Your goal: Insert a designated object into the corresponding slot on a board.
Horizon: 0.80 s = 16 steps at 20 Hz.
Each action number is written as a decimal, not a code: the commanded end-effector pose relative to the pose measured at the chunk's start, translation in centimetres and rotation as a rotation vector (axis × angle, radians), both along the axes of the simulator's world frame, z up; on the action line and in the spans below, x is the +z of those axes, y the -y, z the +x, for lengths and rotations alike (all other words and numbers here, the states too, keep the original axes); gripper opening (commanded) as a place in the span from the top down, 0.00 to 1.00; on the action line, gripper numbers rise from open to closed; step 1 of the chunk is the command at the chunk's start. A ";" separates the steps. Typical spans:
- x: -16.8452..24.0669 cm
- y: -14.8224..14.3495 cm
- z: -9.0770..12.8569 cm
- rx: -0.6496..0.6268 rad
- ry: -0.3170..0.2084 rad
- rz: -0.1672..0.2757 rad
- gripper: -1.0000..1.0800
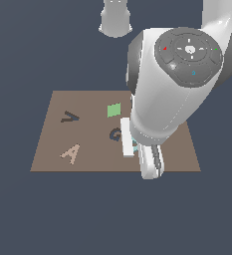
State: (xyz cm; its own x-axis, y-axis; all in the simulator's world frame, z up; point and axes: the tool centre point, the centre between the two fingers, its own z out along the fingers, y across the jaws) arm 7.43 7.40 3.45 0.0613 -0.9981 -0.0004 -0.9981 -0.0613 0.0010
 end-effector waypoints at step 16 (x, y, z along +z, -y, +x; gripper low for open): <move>0.5 19.5 -8.5 -0.207 0.001 0.000 1.00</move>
State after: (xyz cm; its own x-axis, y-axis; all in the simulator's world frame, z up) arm -0.38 -10.85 3.87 -0.1326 -0.9912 0.0004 -0.9912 0.1326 0.0005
